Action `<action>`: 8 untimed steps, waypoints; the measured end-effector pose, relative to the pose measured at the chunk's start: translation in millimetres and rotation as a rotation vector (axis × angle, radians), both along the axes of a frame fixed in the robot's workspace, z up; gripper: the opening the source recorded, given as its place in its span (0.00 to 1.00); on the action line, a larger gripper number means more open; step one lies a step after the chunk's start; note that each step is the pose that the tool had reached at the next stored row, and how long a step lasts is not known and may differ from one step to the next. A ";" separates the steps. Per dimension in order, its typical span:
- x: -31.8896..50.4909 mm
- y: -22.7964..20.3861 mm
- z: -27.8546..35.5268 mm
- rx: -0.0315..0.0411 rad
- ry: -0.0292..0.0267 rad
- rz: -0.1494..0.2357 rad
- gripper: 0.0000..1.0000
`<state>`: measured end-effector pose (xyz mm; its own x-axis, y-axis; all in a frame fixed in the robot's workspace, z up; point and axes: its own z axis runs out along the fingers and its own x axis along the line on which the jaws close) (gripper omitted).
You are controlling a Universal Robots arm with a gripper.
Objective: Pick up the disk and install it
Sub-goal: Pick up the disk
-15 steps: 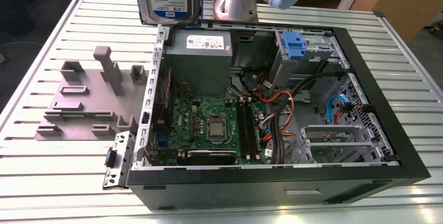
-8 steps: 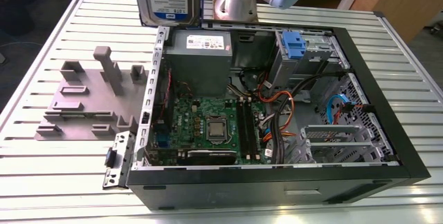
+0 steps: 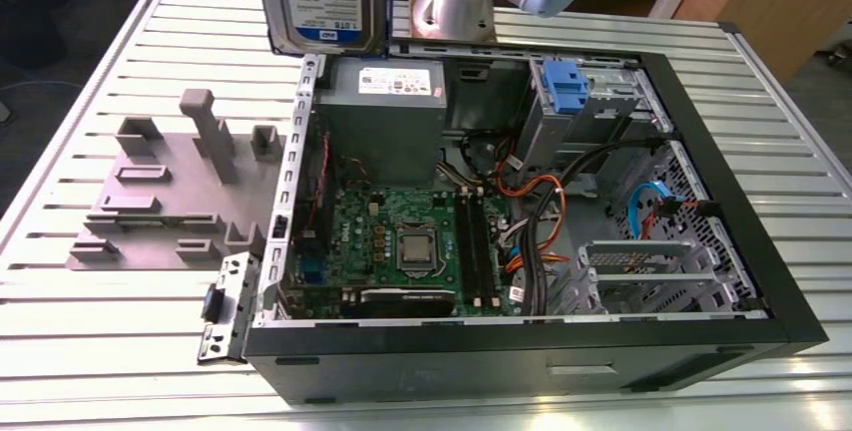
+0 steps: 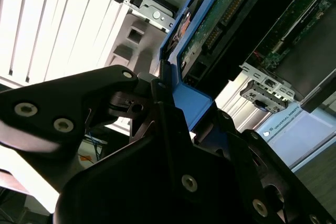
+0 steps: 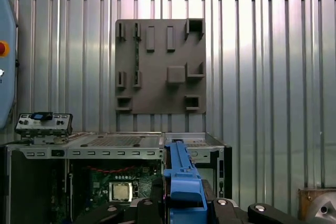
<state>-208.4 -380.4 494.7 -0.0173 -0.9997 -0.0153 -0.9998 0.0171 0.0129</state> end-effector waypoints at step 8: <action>0.6 -7.5 0.0 0.0000 0.0000 -0.005 0.37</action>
<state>-207.8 -388.0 494.7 -0.0225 -0.9996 -0.0153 -0.9997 0.0224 0.0129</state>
